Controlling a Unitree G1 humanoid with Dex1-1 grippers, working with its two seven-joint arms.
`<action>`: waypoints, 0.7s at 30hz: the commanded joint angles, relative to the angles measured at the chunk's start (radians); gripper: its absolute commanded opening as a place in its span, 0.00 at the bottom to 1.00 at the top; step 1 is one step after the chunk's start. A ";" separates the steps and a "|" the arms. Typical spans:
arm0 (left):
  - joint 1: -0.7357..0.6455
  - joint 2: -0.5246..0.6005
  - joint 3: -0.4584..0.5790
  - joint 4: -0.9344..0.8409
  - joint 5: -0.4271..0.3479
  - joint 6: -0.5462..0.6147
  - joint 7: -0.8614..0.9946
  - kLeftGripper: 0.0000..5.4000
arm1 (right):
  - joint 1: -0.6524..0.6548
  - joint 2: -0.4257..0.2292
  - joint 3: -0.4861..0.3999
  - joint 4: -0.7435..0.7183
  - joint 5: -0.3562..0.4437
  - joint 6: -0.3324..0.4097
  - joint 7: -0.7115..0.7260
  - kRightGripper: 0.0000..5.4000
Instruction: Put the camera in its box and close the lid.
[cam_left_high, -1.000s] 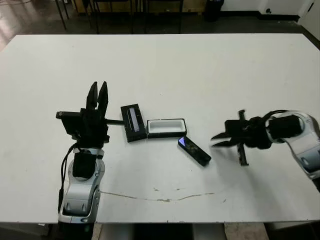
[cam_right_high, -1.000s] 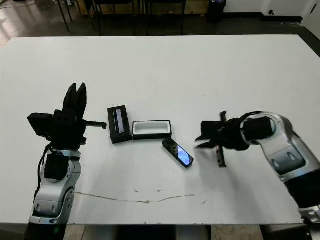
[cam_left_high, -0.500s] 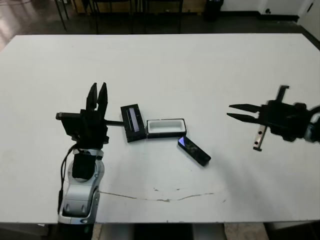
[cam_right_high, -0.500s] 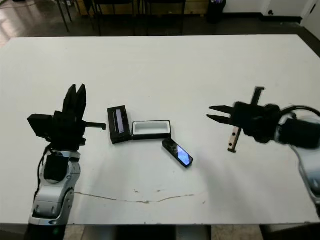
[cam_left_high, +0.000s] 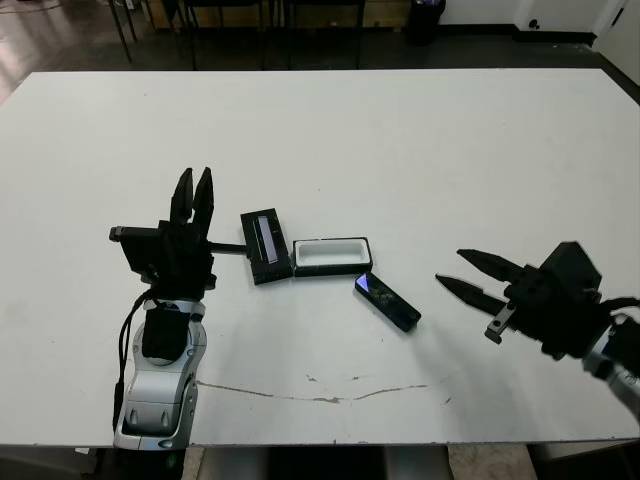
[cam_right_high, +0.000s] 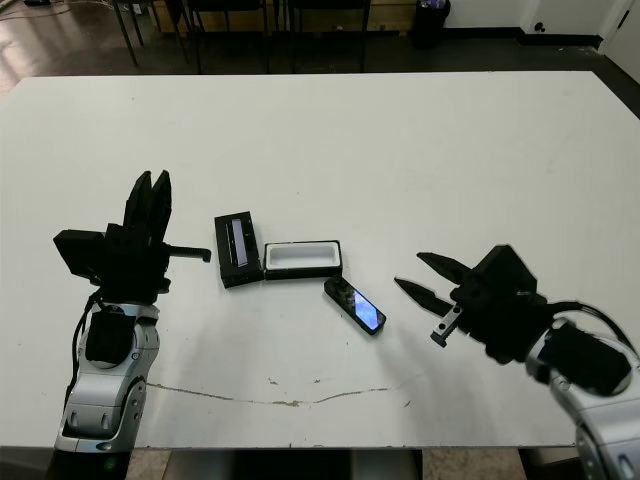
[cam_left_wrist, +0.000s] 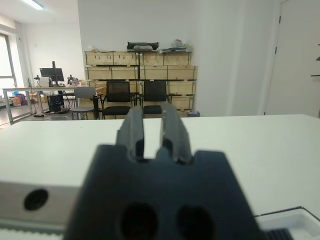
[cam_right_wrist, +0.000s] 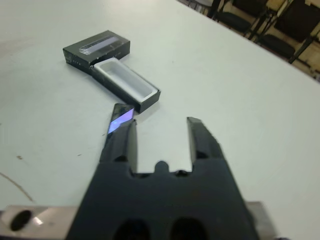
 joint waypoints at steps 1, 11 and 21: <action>0.017 0.006 0.002 0.003 0.002 0.026 0.002 0.00 | 0.028 0.029 0.023 -0.002 0.026 0.039 -0.025 0.48; 0.013 0.011 0.009 0.020 -0.016 0.016 -0.010 0.00 | 0.068 0.098 0.072 0.027 0.047 -0.022 -0.048 0.89; 0.007 0.011 0.013 0.016 -0.017 0.025 -0.014 0.00 | 0.065 0.130 0.137 0.081 0.004 -0.079 -0.075 1.00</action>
